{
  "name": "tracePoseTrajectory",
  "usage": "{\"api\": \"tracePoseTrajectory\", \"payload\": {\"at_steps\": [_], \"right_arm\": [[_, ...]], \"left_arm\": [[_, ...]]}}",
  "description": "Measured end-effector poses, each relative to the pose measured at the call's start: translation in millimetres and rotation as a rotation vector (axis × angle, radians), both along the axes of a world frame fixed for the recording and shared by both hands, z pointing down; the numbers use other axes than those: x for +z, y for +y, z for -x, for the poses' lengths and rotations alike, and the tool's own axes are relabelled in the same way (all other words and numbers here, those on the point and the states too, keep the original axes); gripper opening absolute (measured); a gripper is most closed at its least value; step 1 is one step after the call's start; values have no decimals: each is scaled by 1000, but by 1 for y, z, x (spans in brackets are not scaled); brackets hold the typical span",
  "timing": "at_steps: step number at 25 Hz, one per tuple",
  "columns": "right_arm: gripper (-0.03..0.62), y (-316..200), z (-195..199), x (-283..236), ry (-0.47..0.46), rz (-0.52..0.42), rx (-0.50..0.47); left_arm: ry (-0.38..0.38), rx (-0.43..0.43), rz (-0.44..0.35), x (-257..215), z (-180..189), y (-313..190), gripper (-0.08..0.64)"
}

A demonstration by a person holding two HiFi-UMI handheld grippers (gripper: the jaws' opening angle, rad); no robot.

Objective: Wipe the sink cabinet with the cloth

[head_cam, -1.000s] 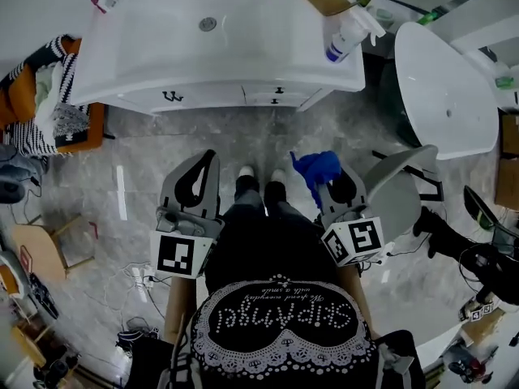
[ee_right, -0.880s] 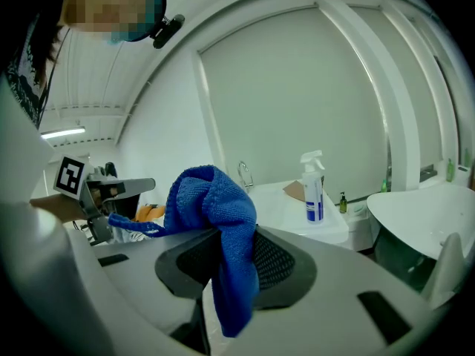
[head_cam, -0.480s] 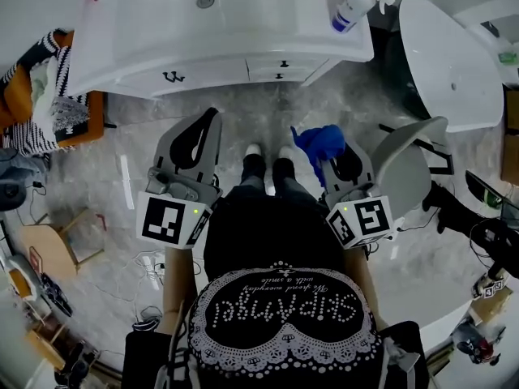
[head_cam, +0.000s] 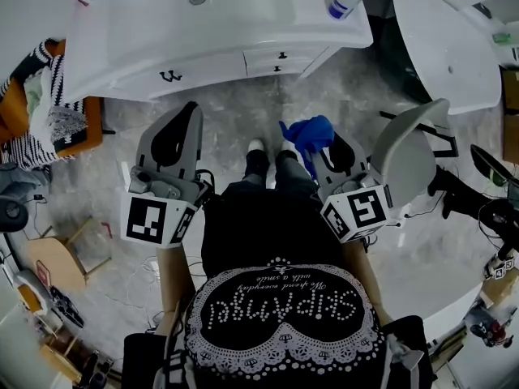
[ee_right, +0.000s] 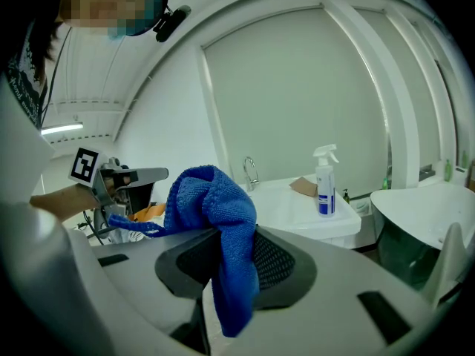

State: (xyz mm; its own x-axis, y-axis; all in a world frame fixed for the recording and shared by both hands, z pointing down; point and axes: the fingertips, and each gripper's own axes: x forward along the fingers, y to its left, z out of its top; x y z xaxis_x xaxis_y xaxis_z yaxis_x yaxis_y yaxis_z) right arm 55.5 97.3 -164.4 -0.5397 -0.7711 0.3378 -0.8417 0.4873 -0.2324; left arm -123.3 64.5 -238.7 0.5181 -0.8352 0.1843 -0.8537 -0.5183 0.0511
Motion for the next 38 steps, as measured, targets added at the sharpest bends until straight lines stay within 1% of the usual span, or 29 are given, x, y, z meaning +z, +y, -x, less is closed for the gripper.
{"api": "tracePoseTrajectory", "payload": {"at_steps": [10,17,20,23,27,30,32,33,35,38], "right_arm": [[117,0,8,-2,12,0,29],[117,-6,-5,-2,4,-4,54],[117,-12,-14,-1,11,-5,53],[117,-17,-27,2,26,-7,53],[117,-25,-47,12,40,29,36],[117,-44,-57,25,61,45,-3],[117,-61,-57,37,66,46,-35],[117,-69,-55,44,62,43,-47],[117,-83,-51,62,51,33,-58],[117,-106,-43,96,35,21,-55]], "left_arm": [[16,16,9,2,12,-1,3],[28,-13,23,5,13,-9,3],[40,-28,28,8,11,-14,3],[33,-50,38,12,8,-17,3],[45,-84,59,13,-8,-20,3],[42,-105,35,11,-27,-31,3],[34,-138,17,13,-37,-38,3],[45,-161,15,16,-42,-41,3],[66,-181,21,31,-51,-44,3],[79,-163,23,62,-61,-50,3]]}}
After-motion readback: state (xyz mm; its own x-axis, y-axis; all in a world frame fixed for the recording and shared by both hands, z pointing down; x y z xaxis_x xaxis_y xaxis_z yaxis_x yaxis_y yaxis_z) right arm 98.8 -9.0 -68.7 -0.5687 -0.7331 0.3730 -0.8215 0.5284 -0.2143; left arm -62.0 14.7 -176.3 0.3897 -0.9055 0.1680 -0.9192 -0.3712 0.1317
